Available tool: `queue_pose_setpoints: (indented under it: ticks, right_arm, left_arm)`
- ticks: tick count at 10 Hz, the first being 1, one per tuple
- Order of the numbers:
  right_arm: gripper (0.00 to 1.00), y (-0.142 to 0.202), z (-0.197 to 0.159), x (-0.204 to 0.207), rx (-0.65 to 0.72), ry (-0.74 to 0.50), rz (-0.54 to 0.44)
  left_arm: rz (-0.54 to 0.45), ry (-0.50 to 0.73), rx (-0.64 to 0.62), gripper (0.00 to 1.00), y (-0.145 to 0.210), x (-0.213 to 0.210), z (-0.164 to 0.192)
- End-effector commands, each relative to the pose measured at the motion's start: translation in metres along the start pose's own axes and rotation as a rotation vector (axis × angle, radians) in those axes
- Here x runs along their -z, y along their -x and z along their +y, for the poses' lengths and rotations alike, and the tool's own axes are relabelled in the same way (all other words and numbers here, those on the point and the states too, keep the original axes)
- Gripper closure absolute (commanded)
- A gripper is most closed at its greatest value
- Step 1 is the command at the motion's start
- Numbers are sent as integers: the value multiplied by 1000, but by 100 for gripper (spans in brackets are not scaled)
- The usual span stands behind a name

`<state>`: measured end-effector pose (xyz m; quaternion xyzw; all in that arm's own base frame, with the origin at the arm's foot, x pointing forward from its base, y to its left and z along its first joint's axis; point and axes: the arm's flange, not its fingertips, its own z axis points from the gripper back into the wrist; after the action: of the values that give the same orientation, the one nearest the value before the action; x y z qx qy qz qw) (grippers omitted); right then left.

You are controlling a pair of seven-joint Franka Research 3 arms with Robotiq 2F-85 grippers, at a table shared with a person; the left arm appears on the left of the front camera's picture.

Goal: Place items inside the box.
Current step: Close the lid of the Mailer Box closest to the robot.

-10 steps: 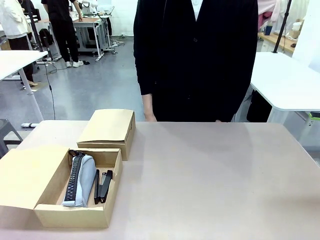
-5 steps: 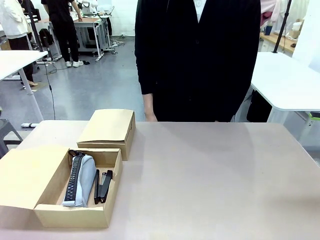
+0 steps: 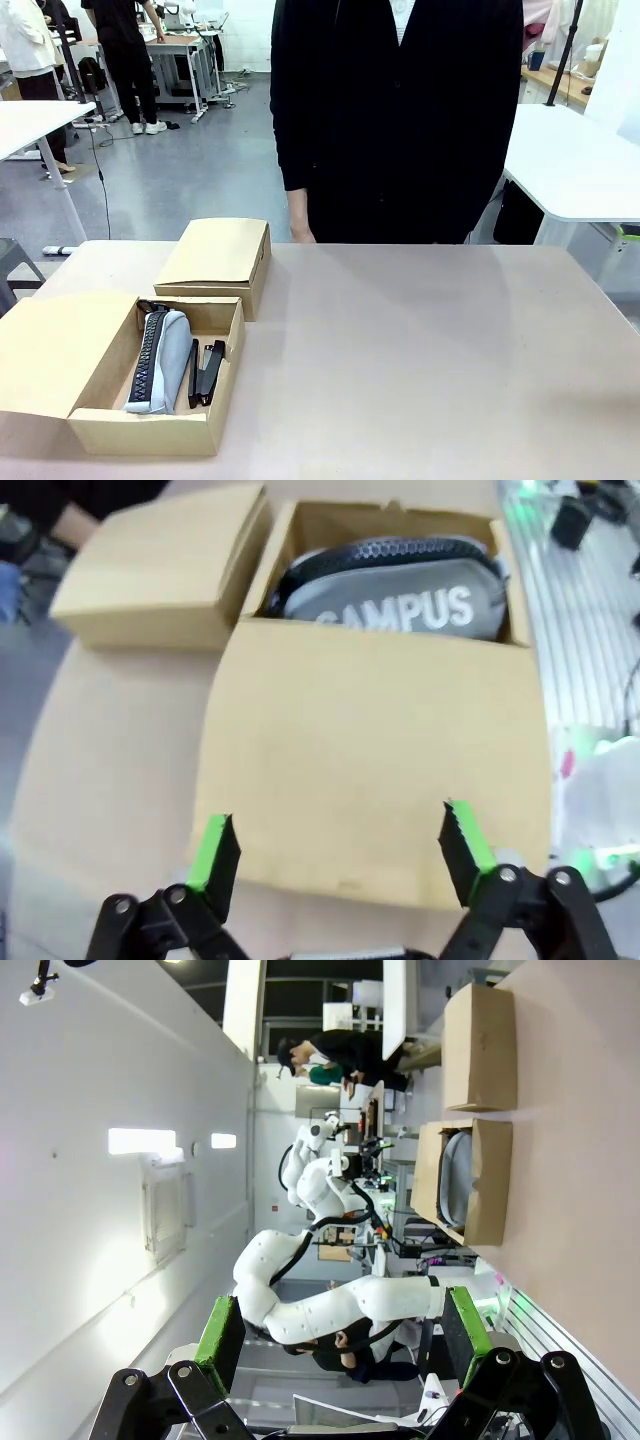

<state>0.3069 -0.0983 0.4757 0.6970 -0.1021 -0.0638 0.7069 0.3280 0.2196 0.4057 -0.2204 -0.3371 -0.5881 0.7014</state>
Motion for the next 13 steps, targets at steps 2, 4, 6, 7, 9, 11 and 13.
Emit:
queue_pose_setpoints:
  ticks: [2,4,6,7,9,11,13]
  right_arm:
    - [0,2,1,-2,-19,7,10]
    - [0,2,1,-2,-19,7,10]
    - [0,2,1,-2,-19,7,10]
    - [0,2,1,-2,-19,7,10]
    - [0,2,1,-2,-19,7,10]
    - [0,2,1,-2,-19,7,10]
    - [0,2,1,-2,-19,7,10]
  left_arm:
    - [-5,-9,-142,0,48,-8,24]
    - [39,40,-193,0,67,10,29]
    - [75,89,-235,0,81,36,35]
    - [61,135,-240,0,82,49,35]
    - [-24,202,-218,0,75,70,30]
    - [-87,248,-195,0,63,91,25]
    - [-176,313,-174,0,48,108,19]
